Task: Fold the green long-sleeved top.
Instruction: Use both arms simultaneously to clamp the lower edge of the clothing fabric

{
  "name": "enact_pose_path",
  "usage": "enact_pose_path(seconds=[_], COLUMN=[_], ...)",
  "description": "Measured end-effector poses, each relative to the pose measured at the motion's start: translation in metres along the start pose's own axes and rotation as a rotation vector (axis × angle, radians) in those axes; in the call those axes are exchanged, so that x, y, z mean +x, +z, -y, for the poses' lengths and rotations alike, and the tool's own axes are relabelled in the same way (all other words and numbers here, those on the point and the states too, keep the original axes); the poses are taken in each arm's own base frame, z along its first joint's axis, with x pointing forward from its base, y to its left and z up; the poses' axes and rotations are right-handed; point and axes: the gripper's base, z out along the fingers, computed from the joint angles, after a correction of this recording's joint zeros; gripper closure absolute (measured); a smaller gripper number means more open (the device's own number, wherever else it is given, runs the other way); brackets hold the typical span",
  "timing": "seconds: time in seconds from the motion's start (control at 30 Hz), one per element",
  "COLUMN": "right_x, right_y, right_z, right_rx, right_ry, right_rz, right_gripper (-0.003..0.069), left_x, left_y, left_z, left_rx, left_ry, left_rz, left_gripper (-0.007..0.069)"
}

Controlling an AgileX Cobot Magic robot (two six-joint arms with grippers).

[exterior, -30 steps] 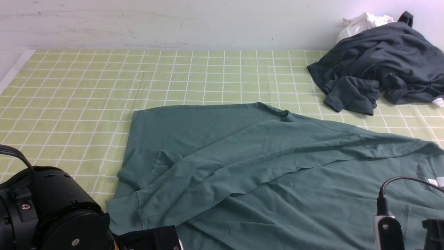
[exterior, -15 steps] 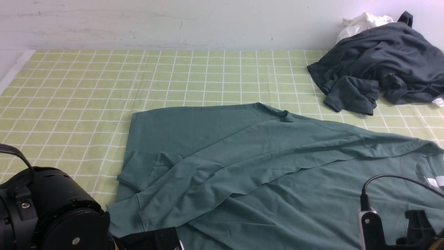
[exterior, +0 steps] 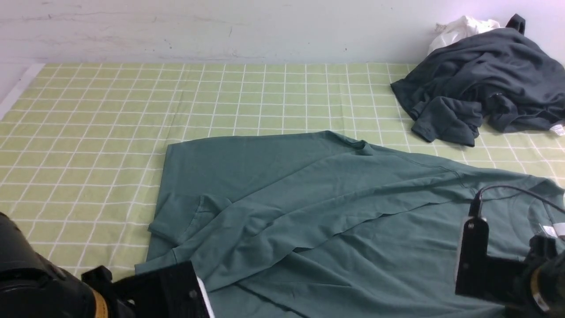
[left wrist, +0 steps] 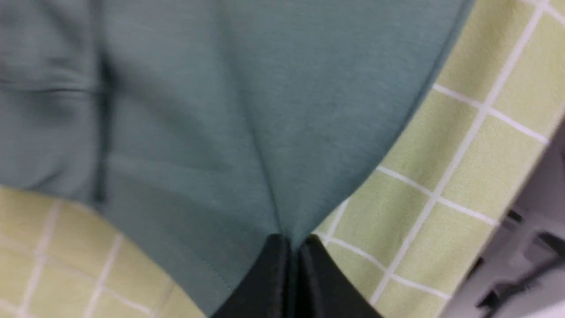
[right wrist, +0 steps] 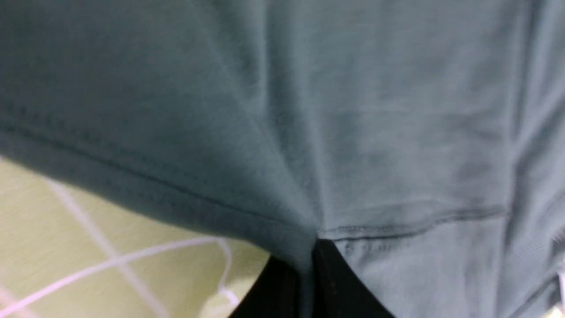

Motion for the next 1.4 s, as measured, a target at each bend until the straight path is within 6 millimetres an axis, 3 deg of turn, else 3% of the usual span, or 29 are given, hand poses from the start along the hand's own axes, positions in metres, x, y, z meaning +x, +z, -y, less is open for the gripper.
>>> enact_pose_path(seconds=[0.27,0.37,0.53,0.73,0.87,1.1,1.23,1.4], right_x=[-0.02,-0.025,-0.024,-0.026,-0.025,-0.02,-0.01,0.001], right_y=[-0.041,-0.048,-0.048,-0.048,-0.047,-0.038,-0.015,0.005], right_z=[0.044,0.051,0.05,0.048,0.04,0.025,0.003,-0.018], right_rx=[0.105,0.115,0.102,0.084,-0.011,-0.104,-0.141,-0.17], right_ry=[0.095,0.122,0.127,0.146,0.22,0.258,0.266,0.307], right_rz=[0.063,0.104,0.105,0.125,0.105,0.069,0.037,0.018], right_gripper=[0.0651,0.0651,0.0651,0.0651,0.0651,0.0651,0.0651,0.0651], left_x=[-0.009,-0.013,-0.016,-0.022,-0.019,-0.017,-0.013,-0.005], left_y=[-0.033,-0.032,-0.02,-0.001,0.036,0.07,0.083,0.093], left_z=[-0.042,-0.054,-0.055,-0.04,-0.007,0.022,0.023,0.02], left_rx=[-0.179,-0.158,-0.082,0.111,0.295,0.297,0.271,0.209], left_ry=[-0.274,-0.325,-0.309,-0.323,-0.159,0.042,0.081,0.069], left_rz=[0.112,0.102,0.034,0.016,-0.071,-0.149,-0.204,-0.249], left_gripper=[0.0607,0.0607,0.0607,0.0606,0.0601,0.0468,0.0349,0.0321])
